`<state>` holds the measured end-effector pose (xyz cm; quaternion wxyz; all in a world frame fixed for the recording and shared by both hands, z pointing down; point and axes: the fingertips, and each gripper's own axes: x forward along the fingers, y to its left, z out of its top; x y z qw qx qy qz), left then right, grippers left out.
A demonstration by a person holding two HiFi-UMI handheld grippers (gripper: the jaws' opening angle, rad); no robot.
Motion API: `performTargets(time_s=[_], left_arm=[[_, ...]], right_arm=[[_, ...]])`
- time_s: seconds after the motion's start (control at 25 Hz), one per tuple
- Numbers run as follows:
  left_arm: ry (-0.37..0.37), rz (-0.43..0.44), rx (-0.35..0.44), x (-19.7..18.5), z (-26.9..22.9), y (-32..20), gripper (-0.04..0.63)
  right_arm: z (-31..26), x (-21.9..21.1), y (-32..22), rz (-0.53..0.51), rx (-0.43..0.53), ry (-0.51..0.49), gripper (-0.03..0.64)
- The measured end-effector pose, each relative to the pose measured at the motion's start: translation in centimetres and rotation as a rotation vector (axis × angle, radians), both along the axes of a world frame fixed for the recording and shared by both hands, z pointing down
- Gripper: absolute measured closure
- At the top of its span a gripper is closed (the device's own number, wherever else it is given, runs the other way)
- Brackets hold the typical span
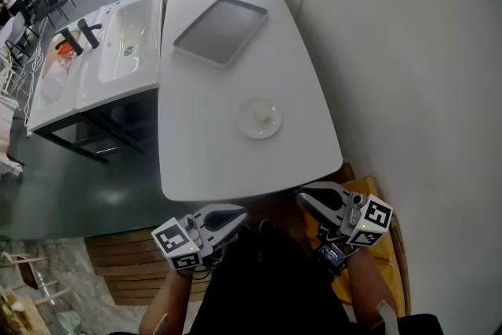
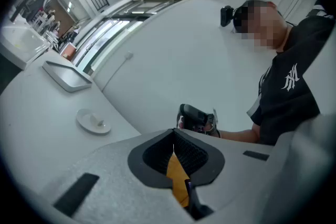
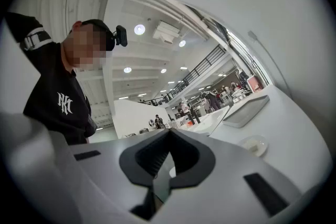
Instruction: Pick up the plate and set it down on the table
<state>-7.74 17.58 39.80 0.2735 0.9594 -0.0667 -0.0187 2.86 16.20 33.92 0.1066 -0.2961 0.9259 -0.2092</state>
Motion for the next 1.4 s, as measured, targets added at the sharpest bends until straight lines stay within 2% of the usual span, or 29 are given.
performTargets(time_s=[0.28, 0.48, 0.72, 0.84, 1.08, 1.2, 1.24, 1.32, 1.4], left_arm=[[0.017, 0.01, 0.018, -1.1, -0.3, -1.1, 0.589], [-0.005, 0.032, 0.049, -1.3, -0.3, -1.0, 0.589], [-0.032, 0.027, 0.024, -0.3, 0.4, -2.9, 0.589], [-0.055, 0.013, -0.002, 0.5, 1.0, -4.3, 0.589], [-0.102, -0.099, -0.129, 0.9, 2.5, -9.1, 0.588], [-0.14, -0.173, -0.204, 1.0, 4.0, -12.2, 0.582], [-0.158, -0.193, -0.231, 1.3, 4.6, -13.3, 0.567], [-0.194, -0.223, -0.291, 1.9, 5.9, -15.4, 0.46], [-0.232, -0.26, -0.343, 2.5, 7.2, -17.4, 0.443]], right_arm=[[0.8, -1.2, 0.0, 0.021, -0.012, 0.034, 0.614], [0.8, -1.9, 0.0, 0.03, -0.014, 0.061, 0.614], [1.1, -1.0, -0.6, 0.055, -0.033, 0.14, 0.612], [1.7, 0.2, -1.3, 0.075, -0.058, 0.122, 0.611], [2.2, 2.5, -5.6, 0.086, -0.077, 0.079, 0.605], [2.9, 3.7, -8.8, 0.06, -0.094, 0.086, 0.506], [3.2, 4.2, -9.9, 0.052, -0.104, 0.092, 0.506], [4.2, 5.1, -12.2, 0.039, -0.133, 0.107, 0.506], [5.7, 6.0, -14.5, 0.024, -0.169, 0.127, 0.505]])
